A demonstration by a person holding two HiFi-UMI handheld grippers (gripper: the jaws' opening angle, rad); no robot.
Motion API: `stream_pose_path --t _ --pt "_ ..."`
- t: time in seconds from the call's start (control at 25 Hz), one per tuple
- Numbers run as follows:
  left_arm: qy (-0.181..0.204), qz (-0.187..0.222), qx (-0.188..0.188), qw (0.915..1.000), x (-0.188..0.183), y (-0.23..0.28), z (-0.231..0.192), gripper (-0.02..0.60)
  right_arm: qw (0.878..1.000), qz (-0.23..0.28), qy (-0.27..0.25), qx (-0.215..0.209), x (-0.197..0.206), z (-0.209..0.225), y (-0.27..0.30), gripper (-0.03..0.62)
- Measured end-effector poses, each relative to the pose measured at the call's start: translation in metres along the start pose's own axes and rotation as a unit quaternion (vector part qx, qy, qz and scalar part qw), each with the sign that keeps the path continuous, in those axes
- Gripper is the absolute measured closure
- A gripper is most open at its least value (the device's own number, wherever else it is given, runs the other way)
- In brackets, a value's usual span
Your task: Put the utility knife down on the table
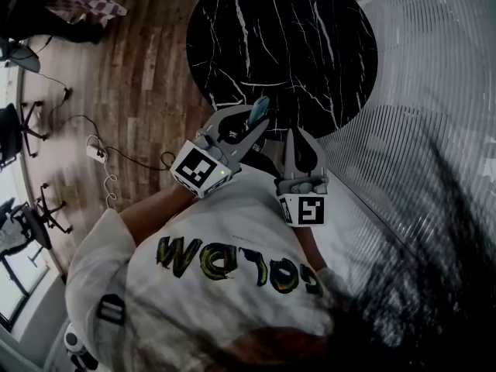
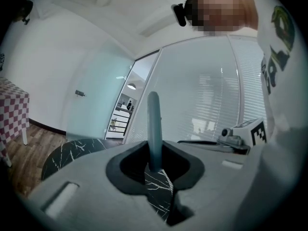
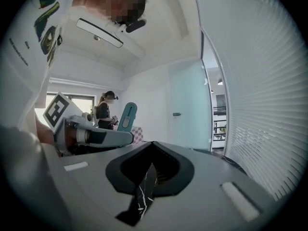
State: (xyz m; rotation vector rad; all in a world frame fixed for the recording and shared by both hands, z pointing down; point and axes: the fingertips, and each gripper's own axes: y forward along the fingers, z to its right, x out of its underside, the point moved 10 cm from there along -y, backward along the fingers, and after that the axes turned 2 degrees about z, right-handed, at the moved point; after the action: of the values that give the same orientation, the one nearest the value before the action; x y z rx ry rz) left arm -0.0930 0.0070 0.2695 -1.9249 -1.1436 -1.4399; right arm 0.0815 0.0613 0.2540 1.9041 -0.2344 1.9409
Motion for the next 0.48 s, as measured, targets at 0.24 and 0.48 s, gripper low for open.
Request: stream_pose_path --t 0.24,0.48 --pt "0.005 -0.019 -0.005 0.9998 0.010 0.004 0.009 0.508 1.000 -0.004 0.010 -0.003 0.006 0.008 -0.005 0.592" --pt "0.009 -0.042 -0.015 0.9989 0.019 0.004 0.018 0.508 1.000 -0.009 0.018 -0.006 0.014 0.010 -0.015 0.592"
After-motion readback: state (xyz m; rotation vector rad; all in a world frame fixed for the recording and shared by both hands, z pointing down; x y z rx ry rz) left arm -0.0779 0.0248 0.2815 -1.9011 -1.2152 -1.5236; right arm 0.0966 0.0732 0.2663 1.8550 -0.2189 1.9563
